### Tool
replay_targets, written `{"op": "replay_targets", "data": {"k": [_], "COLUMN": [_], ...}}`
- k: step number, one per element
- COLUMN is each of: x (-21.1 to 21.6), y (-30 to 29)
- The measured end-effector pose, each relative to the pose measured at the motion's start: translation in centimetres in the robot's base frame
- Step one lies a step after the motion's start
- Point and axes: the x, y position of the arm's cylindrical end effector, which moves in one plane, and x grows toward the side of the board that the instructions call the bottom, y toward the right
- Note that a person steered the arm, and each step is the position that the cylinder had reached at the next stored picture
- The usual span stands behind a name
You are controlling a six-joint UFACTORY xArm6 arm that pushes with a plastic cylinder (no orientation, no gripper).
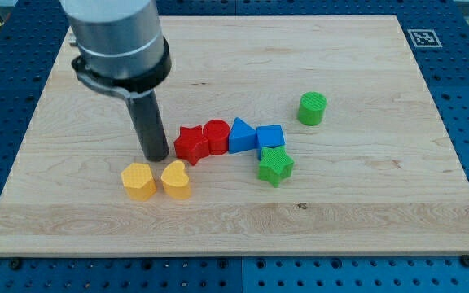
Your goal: Push the green circle towards the green star
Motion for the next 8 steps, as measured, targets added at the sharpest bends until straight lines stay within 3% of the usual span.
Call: {"op": "replay_targets", "data": {"k": [2, 4, 6, 8], "x": [-4.8, -1.1, -7.4, -11.5], "y": [-0.2, -0.2, 0.6, 5.8]}}
